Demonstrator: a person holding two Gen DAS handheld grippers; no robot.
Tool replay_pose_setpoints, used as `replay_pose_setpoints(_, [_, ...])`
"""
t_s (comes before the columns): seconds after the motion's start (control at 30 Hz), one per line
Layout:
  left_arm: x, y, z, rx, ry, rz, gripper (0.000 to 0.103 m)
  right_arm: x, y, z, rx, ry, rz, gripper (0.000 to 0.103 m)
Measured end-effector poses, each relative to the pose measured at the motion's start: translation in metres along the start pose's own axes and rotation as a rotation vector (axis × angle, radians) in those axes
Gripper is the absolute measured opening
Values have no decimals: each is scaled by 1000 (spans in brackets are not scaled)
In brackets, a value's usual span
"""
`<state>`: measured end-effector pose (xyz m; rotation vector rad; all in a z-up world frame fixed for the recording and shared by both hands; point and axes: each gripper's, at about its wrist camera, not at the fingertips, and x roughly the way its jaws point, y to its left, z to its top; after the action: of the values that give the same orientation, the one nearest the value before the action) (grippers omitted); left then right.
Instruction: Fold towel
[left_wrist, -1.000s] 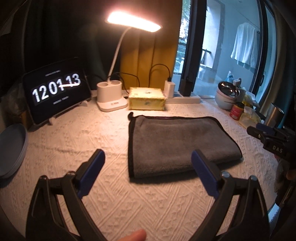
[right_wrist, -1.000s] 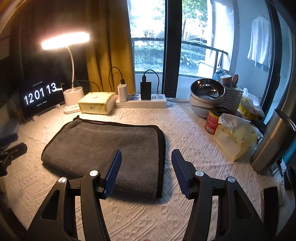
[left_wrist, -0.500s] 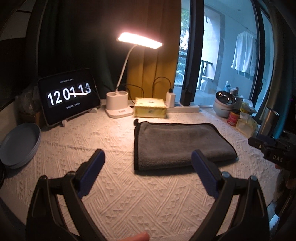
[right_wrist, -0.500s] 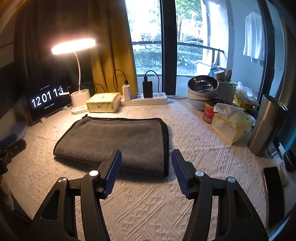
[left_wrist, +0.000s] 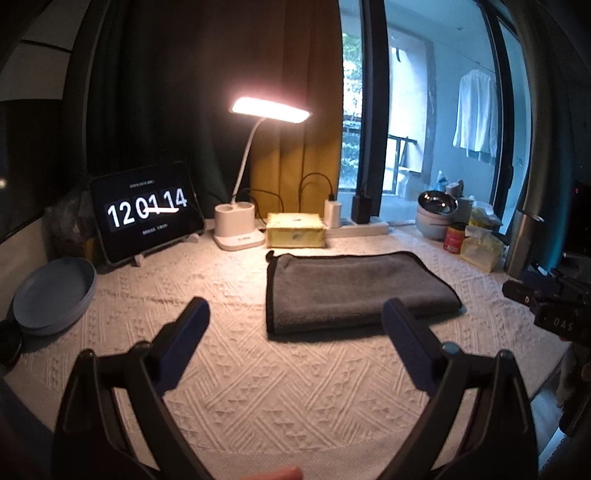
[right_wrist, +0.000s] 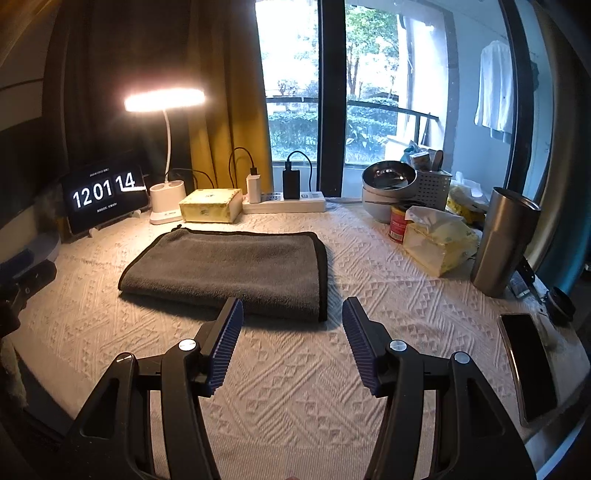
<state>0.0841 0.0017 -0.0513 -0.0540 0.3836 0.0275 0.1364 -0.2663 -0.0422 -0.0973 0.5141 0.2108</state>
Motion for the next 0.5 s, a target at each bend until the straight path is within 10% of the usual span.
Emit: replay_pose_setpoints(0.5, [-45,-13,-4,19,-157,-11,95,-50,11,-13,-39,-141,-22,59])
